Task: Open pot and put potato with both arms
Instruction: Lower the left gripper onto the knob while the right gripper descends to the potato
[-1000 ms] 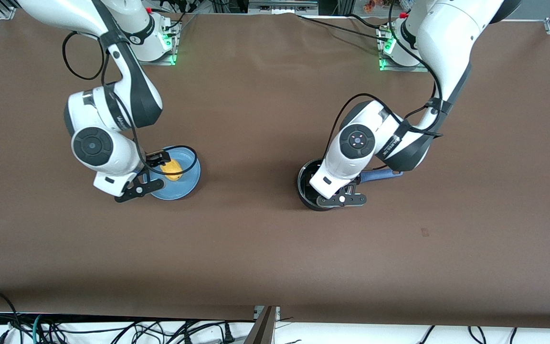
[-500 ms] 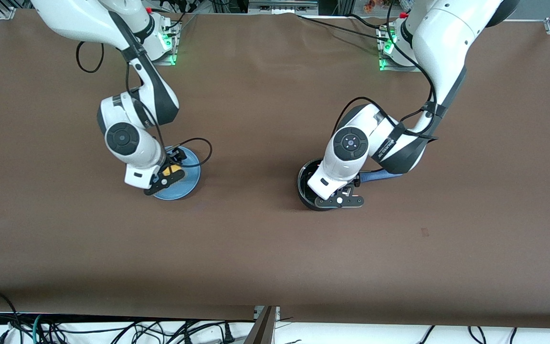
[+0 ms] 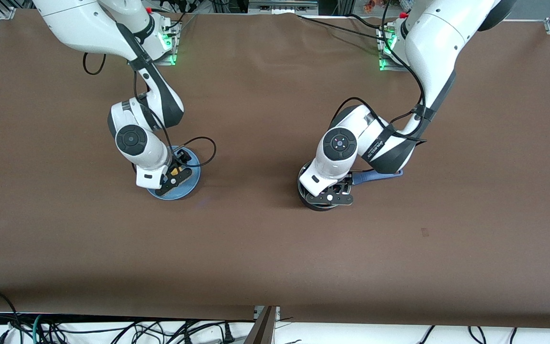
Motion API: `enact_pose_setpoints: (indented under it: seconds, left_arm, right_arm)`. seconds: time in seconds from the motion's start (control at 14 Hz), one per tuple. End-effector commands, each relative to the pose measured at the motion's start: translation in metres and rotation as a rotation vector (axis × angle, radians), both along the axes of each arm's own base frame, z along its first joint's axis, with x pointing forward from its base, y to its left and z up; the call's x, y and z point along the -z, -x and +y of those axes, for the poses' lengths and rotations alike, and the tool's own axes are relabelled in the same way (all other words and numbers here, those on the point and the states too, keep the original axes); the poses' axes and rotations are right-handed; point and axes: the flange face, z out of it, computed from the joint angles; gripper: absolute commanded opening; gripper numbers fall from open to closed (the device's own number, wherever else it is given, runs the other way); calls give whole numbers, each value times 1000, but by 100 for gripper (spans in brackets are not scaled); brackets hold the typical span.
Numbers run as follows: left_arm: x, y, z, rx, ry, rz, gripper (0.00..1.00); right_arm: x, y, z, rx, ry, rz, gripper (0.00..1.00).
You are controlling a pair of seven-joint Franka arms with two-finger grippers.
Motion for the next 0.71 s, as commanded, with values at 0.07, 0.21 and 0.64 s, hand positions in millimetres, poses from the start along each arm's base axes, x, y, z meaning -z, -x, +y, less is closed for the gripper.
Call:
enact_pose_setpoints:
  seconds: [0.07, 0.21, 0.64]
  left_arm:
    - [-7, -3, 3, 39, 60, 66, 100]
    - [-7, -4, 10, 63, 77, 95, 100]
    - [-9, -12, 22, 97, 85, 94, 100]
  right_arm:
    - [1, -2, -11, -54, -1, -9, 100]
    - [4, -1, -16, -63, 2, 0, 100]
    - [14, 11, -22, -66, 14, 34, 100]
